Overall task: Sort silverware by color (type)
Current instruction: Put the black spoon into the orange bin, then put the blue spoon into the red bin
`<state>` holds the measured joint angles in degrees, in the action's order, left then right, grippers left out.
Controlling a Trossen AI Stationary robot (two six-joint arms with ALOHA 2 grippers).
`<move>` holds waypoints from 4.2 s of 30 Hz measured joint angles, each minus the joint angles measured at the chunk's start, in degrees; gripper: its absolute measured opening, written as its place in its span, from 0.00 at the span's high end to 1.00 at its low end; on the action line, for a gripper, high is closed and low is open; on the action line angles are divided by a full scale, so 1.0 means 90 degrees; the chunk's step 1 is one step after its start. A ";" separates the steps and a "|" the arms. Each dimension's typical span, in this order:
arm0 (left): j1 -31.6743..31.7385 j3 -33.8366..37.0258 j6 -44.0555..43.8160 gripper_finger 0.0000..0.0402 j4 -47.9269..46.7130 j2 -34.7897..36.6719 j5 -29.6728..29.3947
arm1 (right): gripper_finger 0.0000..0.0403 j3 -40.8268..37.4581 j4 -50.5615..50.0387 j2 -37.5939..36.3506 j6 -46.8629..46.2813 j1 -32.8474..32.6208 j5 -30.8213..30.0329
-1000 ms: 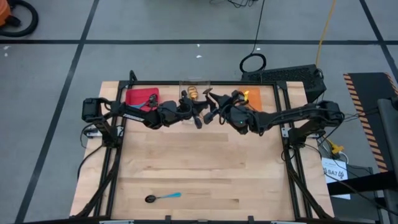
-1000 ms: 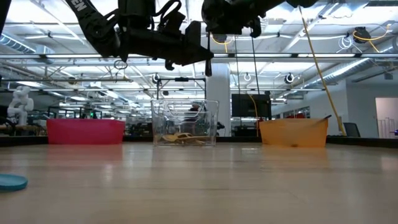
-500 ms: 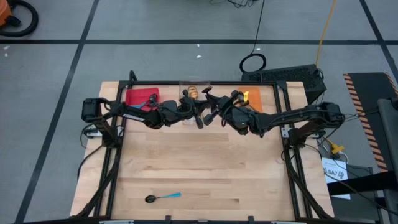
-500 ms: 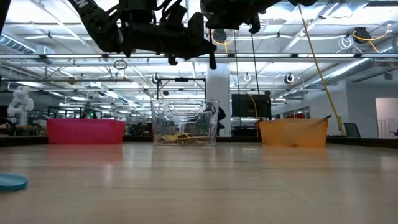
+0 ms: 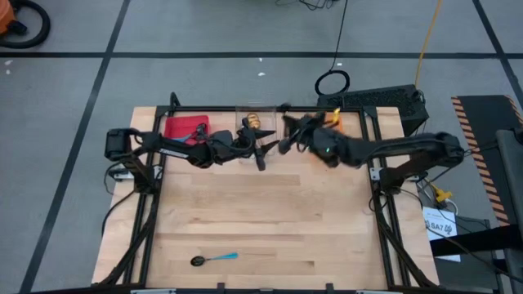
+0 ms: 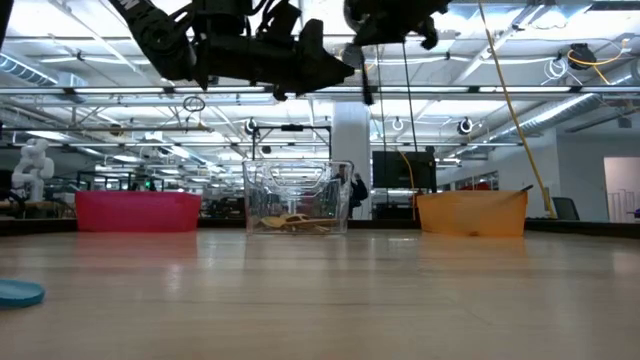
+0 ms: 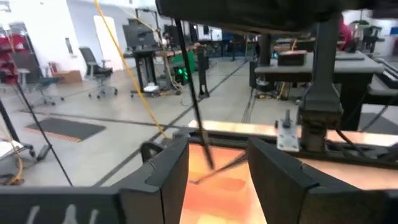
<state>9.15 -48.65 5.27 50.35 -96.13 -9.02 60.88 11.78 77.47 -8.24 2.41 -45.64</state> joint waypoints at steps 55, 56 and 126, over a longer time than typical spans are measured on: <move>0.2933 0.0005 0.1952 0.57 -0.3004 0.2093 -0.1358 | 0.99 0.1822 -1.0006 0.2732 -0.1175 0.5695 0.7741; 0.2965 0.0005 0.1985 0.57 -0.3006 0.2093 -0.1356 | 0.99 0.1822 -0.9983 0.2775 -0.1212 0.5736 0.7722; -0.1017 -0.0196 -0.1529 0.57 -0.6690 0.2100 -0.1314 | 0.79 0.2128 -0.6877 -0.0558 0.0544 0.4455 0.7053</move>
<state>-0.01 -50.41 -8.50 -9.86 -77.23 -20.84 80.03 -50.11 72.45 -3.34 42.50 17.84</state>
